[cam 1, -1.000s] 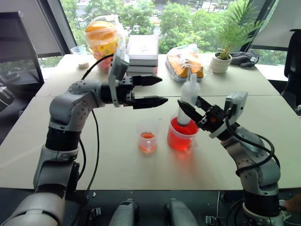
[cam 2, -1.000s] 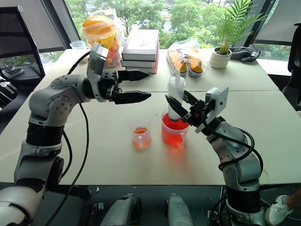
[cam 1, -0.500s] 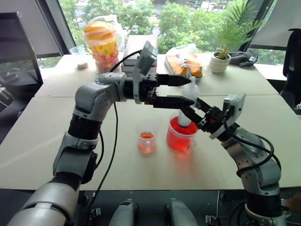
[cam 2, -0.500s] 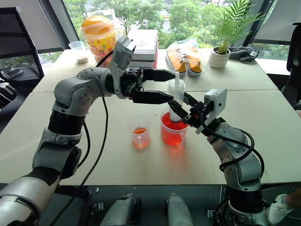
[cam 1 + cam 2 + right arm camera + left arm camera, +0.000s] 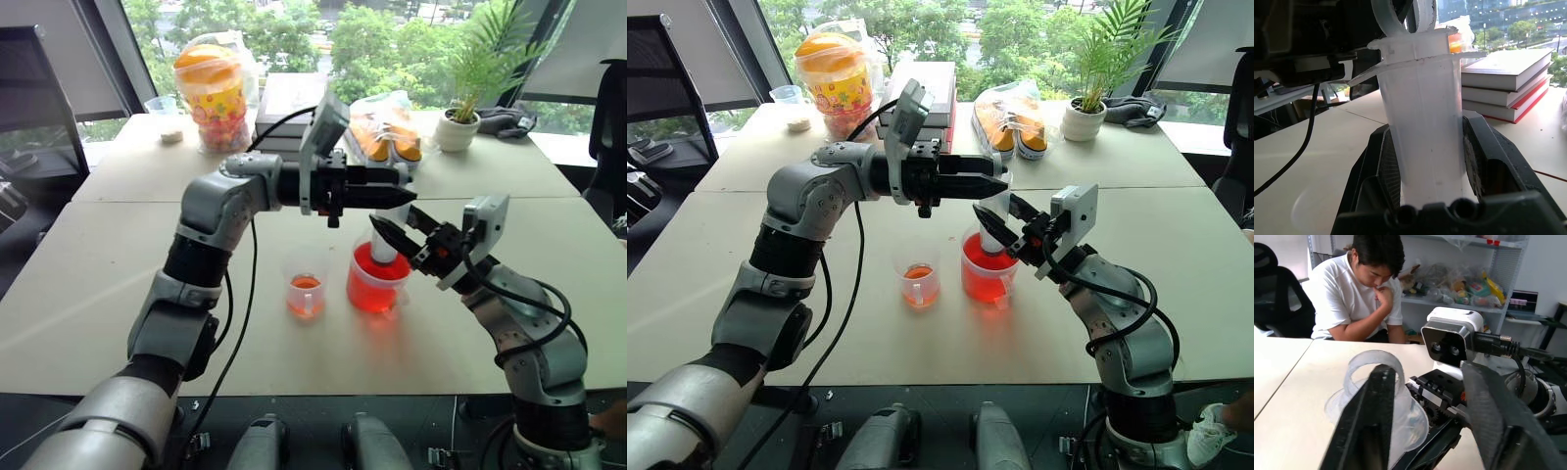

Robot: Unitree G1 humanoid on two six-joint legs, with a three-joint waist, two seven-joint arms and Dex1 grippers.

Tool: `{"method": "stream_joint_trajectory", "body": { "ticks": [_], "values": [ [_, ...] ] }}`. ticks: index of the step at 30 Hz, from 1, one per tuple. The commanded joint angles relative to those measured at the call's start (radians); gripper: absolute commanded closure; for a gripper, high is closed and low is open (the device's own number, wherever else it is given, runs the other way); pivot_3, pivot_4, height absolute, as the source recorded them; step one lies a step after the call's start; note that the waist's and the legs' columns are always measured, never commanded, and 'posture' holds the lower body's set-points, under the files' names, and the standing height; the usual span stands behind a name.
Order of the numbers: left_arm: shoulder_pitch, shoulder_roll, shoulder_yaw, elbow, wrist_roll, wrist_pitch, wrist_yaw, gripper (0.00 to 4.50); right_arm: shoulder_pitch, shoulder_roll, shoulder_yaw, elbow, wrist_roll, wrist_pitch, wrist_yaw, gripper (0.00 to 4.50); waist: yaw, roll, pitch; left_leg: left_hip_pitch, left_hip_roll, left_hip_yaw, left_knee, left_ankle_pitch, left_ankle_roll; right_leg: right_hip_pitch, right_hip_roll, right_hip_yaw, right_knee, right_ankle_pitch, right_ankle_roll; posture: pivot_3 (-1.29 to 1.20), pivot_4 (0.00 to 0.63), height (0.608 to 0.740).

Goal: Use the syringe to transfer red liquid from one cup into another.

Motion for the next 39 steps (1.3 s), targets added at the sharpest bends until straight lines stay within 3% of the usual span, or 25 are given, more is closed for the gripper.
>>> {"method": "stream_joint_trajectory", "body": {
  "ticks": [1, 39],
  "values": [
    [-0.026, -0.016, -0.003, -0.018, -0.003, -0.014, -0.019, 4.47, -0.019, -0.007, -0.004, -0.038, 0.023, -0.005, -0.002, 3.1, 0.001, 0.0, 0.0, 0.0, 0.0, 0.0, 0.0, 0.0, 0.0, 0.0, 0.0, 0.0, 0.0, 0.0, 0.0, 0.0, 0.15, 0.74],
    [-0.242, -0.022, 0.099, 0.202, 0.042, -0.2, -0.021, 4.47, 0.038, -0.043, 0.039, -0.022, 0.06, 0.036, 0.029, 3.1, 0.001, 0.0, 0.0, 0.0, 0.0, 0.0, 0.0, 0.0, 0.0, 0.0, 0.0, 0.0, 0.0, 0.0, 0.0, 0.0, 0.15, 0.74]
  ]
}}
